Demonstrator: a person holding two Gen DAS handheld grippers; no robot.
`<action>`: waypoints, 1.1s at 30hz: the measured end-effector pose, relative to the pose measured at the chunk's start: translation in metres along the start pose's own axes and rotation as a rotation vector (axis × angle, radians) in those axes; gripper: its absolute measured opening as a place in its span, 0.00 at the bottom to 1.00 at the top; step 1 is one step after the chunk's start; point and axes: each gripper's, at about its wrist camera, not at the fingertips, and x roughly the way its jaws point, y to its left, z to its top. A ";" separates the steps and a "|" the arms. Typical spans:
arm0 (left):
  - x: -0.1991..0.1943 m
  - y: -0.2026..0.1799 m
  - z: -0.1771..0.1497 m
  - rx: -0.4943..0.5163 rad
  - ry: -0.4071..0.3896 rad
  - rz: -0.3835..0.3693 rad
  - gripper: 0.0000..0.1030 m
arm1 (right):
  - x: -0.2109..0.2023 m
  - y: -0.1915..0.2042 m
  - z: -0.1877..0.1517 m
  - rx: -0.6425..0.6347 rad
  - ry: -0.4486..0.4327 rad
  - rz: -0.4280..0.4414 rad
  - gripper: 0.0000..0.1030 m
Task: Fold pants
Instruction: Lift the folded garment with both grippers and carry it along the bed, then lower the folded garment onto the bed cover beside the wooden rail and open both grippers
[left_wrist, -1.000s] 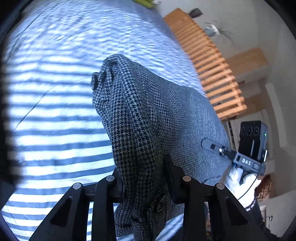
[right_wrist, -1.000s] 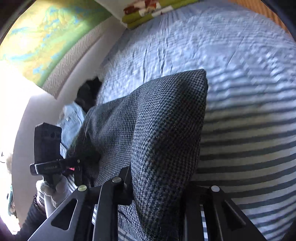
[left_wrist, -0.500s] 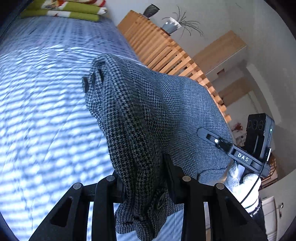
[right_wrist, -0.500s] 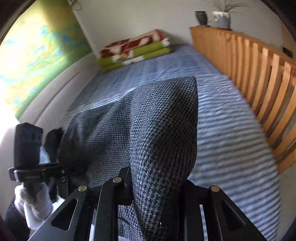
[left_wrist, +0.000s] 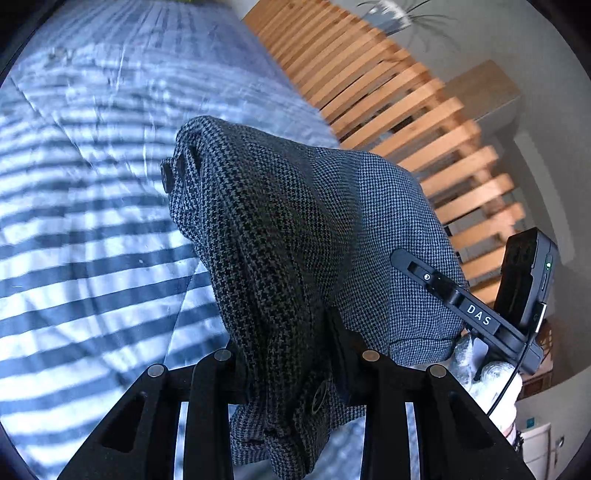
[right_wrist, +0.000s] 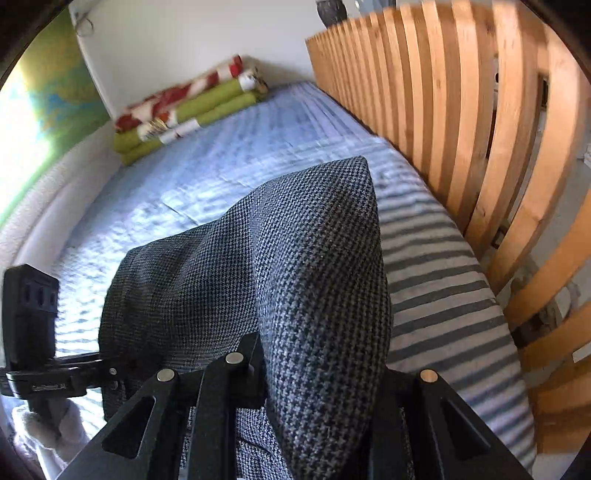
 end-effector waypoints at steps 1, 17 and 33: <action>0.010 0.005 0.000 -0.009 -0.004 0.005 0.32 | 0.009 -0.004 -0.006 -0.008 0.012 -0.013 0.19; -0.041 -0.046 0.019 0.122 -0.192 0.028 0.64 | -0.039 -0.009 0.010 -0.015 -0.193 -0.151 0.53; -0.004 -0.059 -0.034 0.298 -0.135 0.181 0.59 | -0.006 -0.013 -0.024 -0.009 -0.095 -0.198 0.59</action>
